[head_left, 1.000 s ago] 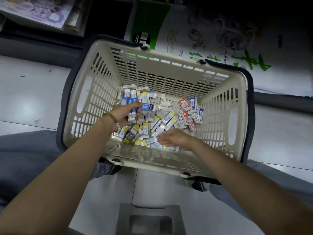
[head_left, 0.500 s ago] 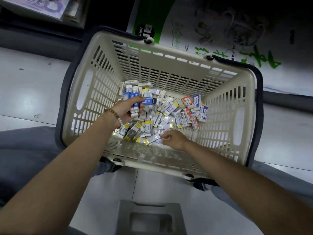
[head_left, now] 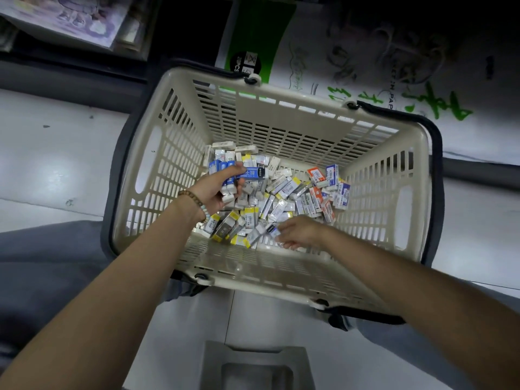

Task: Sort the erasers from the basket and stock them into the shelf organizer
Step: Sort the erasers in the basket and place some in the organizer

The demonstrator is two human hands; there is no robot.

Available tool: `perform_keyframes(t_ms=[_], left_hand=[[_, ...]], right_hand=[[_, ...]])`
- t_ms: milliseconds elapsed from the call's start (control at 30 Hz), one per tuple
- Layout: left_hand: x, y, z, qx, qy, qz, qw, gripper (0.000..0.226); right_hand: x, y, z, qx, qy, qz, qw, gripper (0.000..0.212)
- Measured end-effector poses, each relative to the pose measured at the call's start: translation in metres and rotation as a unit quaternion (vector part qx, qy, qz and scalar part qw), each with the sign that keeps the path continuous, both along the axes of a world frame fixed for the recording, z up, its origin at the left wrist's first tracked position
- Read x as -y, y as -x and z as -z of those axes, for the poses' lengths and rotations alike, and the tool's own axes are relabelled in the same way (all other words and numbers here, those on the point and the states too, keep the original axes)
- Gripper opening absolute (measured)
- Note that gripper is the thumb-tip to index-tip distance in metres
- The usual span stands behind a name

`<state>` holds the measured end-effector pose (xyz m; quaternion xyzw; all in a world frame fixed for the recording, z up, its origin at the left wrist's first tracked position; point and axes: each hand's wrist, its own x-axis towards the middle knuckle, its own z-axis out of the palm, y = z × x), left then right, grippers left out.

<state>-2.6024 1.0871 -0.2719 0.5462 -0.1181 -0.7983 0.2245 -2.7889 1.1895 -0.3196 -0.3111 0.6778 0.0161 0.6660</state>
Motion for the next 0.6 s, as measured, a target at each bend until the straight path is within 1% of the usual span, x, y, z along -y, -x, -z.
perform_keyframes(t_ms=[33,100,167,233,267,333,367,400,467,600], left_hand=[[0.001,0.002,-0.004,-0.007,-0.001,-0.004,1.0,0.007],[0.003,0.008,-0.016,-0.022,0.002,-0.009,1.0,0.006],[0.006,0.015,-0.035,-0.043,0.023,-0.01,0.999,0.011],[0.012,0.022,-0.062,-0.063,0.057,-0.007,0.996,0.023],[0.016,0.026,-0.078,-0.07,0.079,0.0,0.994,0.027],[0.023,0.034,-0.113,-0.07,0.132,0.021,0.989,0.03],[0.026,0.038,-0.132,-0.063,0.158,0.031,0.985,0.027],[0.028,0.043,-0.149,-0.054,0.185,0.033,0.981,0.021],[0.032,0.05,-0.183,-0.043,0.248,0.023,0.968,0.009],[0.031,0.052,-0.234,-0.058,0.341,0.016,0.938,0.011]], right_hand=[[0.005,0.011,-0.014,0.016,0.011,0.026,0.999,0.051],[0.017,0.03,-0.049,0.044,0.046,0.092,0.994,0.05],[0.026,0.042,-0.09,0.076,0.094,0.15,0.981,0.035],[0.034,0.048,-0.134,0.104,0.151,0.191,0.964,0.018],[0.037,0.05,-0.157,0.115,0.183,0.204,0.955,0.016],[0.042,0.052,-0.201,0.141,0.245,0.229,0.932,0.023],[0.044,0.052,-0.223,0.156,0.269,0.246,0.918,0.026],[0.044,0.051,-0.242,0.17,0.288,0.265,0.904,0.026],[0.044,0.049,-0.273,0.187,0.318,0.311,0.876,0.016],[0.046,0.045,-0.307,0.202,0.385,0.384,0.814,0.016]])
